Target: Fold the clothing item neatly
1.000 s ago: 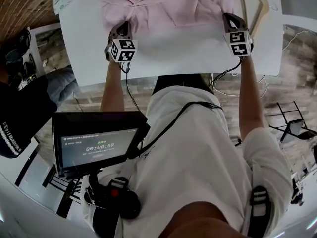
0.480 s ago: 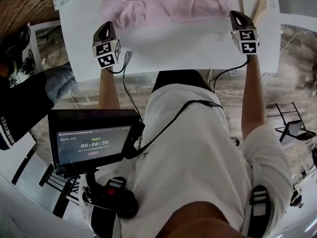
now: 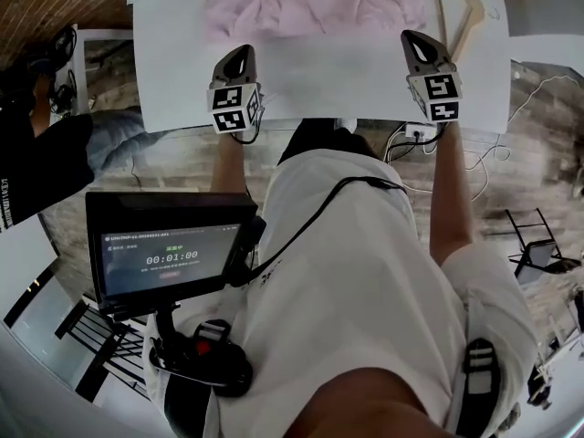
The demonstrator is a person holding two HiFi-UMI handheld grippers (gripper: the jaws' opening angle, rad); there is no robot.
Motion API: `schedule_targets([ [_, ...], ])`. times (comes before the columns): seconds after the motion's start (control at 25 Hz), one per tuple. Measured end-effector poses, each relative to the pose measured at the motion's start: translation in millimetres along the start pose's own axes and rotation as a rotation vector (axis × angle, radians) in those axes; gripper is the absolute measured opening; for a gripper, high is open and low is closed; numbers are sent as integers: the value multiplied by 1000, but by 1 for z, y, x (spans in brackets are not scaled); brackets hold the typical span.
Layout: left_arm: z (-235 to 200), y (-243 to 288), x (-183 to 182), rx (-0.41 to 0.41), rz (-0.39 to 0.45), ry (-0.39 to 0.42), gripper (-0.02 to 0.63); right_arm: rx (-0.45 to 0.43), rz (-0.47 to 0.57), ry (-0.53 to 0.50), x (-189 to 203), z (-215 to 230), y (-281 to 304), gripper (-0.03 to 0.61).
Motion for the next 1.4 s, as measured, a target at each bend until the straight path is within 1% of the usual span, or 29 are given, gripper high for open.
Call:
schedule_targets([
  [0.08,14,-2,-20,12,63,9,2,-28,39,-8,-14,-19,1,5],
  [0.24,40,-15,-69,32,196,11,2,-57,106,-11,-38,-42,-6,5],
  [0.4,65,-74,-105,53,339,14,2,-89,178,32,-52,-92,-48,5],
  [0.52,77,-114,-121,78,414,42,2,-81,221,19,-61,-127,-80,5],
  [0.64,81,-136,-125,93,444,61,2,-49,266,24,-74,-152,-107,5],
  [0.8,90,-171,-122,119,480,75,2,-8,307,28,-79,-185,-150,5],
  [0.92,109,-207,-126,128,514,107,2,25,335,24,-75,-201,-193,5],
  [1.04,128,-235,-125,133,523,120,2,30,341,40,-64,-214,-226,4],
  [1.2,138,-244,-126,124,523,135,2,32,355,58,-62,-215,-241,5],
  [1.4,130,-244,-122,96,515,110,2,-4,344,28,-64,-226,-233,5],
])
Point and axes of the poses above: the fingertips, and each gripper's own axes: y forward along the fingers, z to its right, x out of its underside, the point moved 1 cm from there along -y, backward along the fingers, and after that the axes turned 13 degrees about y, right-handed, at the moved point
